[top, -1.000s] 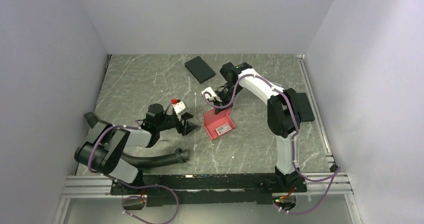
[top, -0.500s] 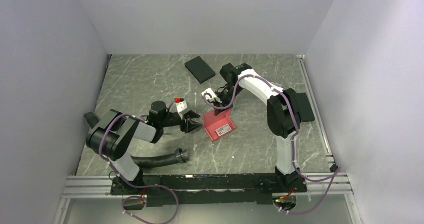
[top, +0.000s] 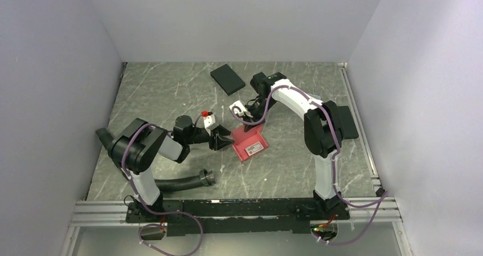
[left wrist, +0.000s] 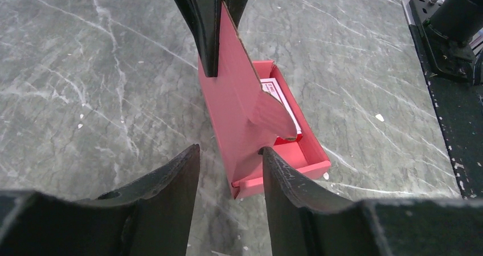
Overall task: Fold the paper box
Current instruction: Close the paper box at the center of the board.
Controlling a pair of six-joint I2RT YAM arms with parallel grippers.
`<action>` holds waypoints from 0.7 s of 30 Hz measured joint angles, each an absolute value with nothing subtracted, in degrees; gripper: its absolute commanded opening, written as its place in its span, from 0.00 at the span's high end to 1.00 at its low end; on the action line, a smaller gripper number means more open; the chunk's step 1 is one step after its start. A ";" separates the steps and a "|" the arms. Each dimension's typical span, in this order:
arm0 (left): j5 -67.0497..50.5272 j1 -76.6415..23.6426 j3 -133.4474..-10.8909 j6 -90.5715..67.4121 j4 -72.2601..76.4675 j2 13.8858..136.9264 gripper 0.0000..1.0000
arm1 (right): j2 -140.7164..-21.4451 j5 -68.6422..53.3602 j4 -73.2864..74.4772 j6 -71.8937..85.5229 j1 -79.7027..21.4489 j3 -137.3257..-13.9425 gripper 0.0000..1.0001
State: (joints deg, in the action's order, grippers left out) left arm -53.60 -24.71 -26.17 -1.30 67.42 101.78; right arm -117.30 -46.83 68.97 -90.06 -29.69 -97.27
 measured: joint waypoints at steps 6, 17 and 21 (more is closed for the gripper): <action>-53.78 -25.41 -27.49 -2.90 68.36 103.48 0.70 | -117.30 -46.76 68.55 -90.02 -29.80 -97.01 1.00; -52.01 -26.37 -28.49 -5.67 68.38 104.53 1.00 | -117.30 -45.91 68.10 -88.44 -29.80 -96.90 1.00; -49.04 -27.09 -27.16 -4.91 68.27 103.35 1.00 | -117.30 -45.84 67.26 -86.39 -29.93 -96.77 0.80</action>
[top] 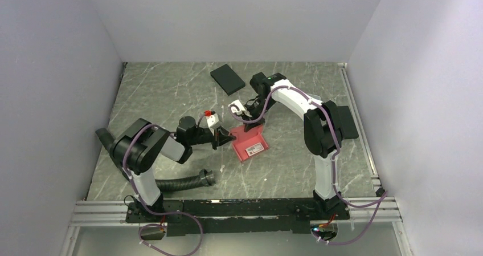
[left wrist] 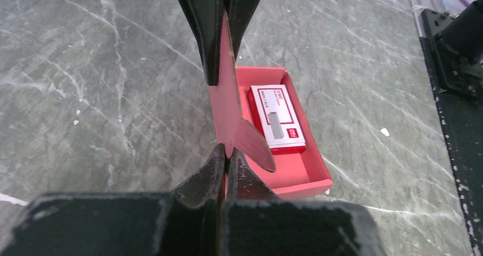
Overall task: Fold the paper box
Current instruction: Close the paper box at the center of the board.
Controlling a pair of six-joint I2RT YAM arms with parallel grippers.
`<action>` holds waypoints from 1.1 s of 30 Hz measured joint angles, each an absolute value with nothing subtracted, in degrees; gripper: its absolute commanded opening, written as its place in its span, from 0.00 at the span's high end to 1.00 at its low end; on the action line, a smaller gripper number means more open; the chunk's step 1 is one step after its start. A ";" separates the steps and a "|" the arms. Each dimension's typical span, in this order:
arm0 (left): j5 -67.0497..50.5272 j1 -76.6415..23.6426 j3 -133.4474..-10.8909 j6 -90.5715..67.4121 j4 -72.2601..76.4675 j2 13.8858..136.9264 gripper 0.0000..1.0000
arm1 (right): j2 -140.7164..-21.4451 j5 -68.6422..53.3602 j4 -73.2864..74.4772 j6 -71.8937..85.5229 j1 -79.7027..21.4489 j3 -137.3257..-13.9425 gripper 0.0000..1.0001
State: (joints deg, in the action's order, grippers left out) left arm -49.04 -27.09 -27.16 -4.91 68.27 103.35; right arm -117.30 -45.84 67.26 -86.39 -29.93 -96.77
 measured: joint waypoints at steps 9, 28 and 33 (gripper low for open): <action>-45.06 -27.59 -26.68 2.07 59.64 97.23 1.00 | -116.46 -49.52 67.55 -82.24 -30.24 -97.78 0.30; -44.45 -27.70 -26.44 8.56 52.84 93.82 1.00 | -104.97 -52.25 47.05 -64.75 -10.44 -79.92 0.68; -44.27 -27.70 -26.15 9.15 51.92 92.92 1.00 | -106.94 -50.17 40.86 -61.23 -14.22 -78.22 0.67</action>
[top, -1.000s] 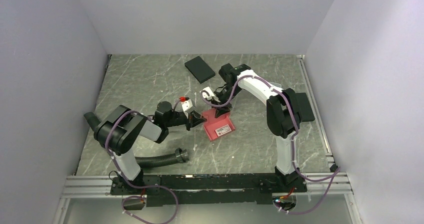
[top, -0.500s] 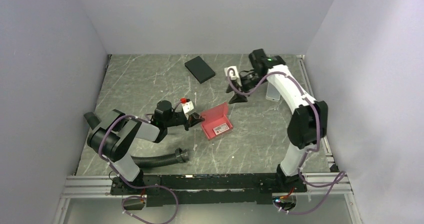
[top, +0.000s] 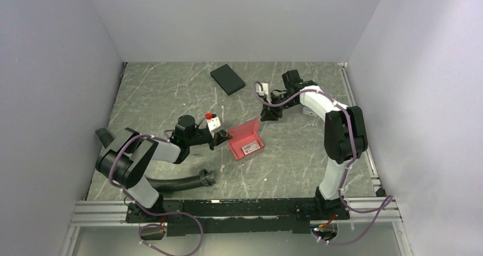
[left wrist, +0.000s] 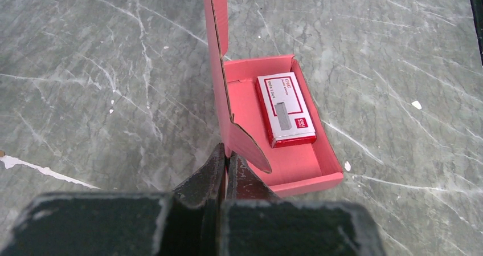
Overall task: Fold the paper box
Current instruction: Close the paper box at the center of the board.
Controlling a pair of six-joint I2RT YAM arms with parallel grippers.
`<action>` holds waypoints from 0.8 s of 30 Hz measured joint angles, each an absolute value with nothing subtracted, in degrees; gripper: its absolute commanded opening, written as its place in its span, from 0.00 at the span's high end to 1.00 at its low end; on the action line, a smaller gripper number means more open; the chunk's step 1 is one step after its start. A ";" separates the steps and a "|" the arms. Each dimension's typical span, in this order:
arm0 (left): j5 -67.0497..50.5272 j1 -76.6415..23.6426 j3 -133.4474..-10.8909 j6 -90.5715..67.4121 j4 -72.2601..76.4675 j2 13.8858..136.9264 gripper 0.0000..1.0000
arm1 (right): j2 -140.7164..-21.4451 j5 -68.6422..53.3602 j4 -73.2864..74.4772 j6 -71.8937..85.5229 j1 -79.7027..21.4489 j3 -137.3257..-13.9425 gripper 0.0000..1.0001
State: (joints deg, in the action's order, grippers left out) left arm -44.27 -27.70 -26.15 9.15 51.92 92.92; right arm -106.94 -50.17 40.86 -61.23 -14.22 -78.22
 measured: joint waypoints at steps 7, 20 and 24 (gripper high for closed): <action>-44.21 -27.70 -25.98 9.61 51.33 92.51 1.00 | -106.94 -49.32 36.88 -60.42 -17.85 -77.91 0.67; -44.07 -27.70 -25.93 9.85 51.27 92.40 1.00 | -107.61 -50.04 45.15 -71.66 -17.78 -77.93 0.54; -44.10 -27.70 -25.93 9.85 51.16 92.38 1.00 | -107.57 -50.02 43.70 -70.83 -17.82 -77.49 0.58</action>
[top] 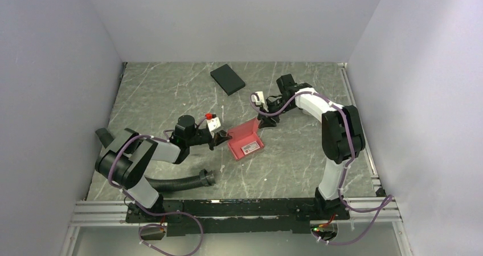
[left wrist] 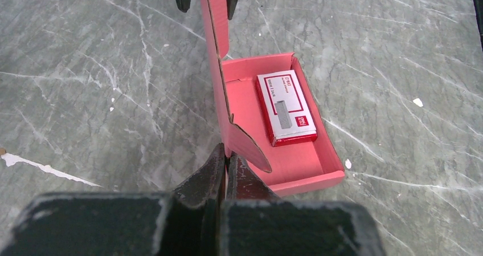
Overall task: Fold the paper box
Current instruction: Close the paper box at the center of the board.
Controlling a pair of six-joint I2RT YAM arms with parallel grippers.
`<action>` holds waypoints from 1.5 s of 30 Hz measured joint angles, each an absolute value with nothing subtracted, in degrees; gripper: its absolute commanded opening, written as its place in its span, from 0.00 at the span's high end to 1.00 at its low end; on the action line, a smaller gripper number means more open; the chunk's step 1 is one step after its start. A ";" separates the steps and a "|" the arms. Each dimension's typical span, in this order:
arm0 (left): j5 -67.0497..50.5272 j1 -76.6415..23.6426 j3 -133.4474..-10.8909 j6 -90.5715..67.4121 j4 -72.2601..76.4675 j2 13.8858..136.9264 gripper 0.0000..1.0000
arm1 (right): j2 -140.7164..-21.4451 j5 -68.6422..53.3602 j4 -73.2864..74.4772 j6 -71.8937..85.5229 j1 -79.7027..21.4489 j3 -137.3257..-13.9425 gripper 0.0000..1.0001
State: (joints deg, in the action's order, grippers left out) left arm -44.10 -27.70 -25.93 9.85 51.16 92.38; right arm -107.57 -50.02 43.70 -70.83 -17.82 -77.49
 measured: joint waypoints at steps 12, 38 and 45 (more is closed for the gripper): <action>-44.14 -27.70 -25.93 9.85 51.13 92.40 1.00 | -106.96 -51.57 39.44 -70.54 -19.68 -74.26 0.69; -45.17 -27.75 -26.87 11.55 48.03 92.40 1.00 | -106.89 -54.87 41.65 -76.60 -22.94 -74.24 0.42; -45.17 -27.81 -27.16 12.73 46.87 92.29 1.00 | -106.94 -56.03 48.38 -80.58 -22.37 -77.47 0.24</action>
